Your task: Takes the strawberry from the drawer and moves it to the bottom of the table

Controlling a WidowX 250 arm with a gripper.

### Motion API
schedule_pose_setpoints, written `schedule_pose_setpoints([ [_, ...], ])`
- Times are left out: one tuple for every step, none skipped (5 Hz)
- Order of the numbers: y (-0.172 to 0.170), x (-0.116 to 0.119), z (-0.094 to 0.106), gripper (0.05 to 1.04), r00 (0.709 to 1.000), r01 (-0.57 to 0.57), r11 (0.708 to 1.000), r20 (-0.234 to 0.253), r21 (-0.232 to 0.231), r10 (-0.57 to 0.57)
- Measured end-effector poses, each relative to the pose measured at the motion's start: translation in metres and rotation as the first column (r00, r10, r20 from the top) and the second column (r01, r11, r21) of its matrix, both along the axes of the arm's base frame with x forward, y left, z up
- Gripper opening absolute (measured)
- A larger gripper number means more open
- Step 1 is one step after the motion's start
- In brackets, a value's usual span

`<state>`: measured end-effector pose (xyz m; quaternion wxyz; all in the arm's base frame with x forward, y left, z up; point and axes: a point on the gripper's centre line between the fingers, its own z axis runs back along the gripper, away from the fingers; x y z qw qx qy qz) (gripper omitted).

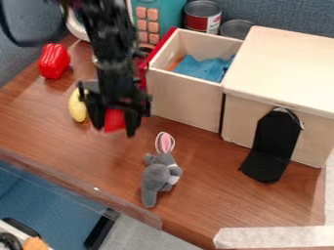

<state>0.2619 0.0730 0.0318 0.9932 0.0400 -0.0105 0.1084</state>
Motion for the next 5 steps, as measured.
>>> schedule_pose_setpoints([
  [0.002, -0.003, -0.016, 0.755, 1.000, 0.023, 0.999, -0.017, 0.025, -0.023],
  [0.003, -0.006, -0.020, 0.831, 1.000, 0.020, 1.000, -0.012, 0.014, -0.020],
  [0.006, -0.008, -0.011, 1.012, 1.000, -0.015, 1.000, 0.008, -0.009, 0.016],
  [0.007, -0.008, 0.007, 1.009, 0.999, 0.016, 0.999, 0.047, -0.031, -0.014],
  [0.005, -0.009, 0.033, 1.002, 0.994, 0.051, 0.999, 0.098, -0.015, -0.049],
])
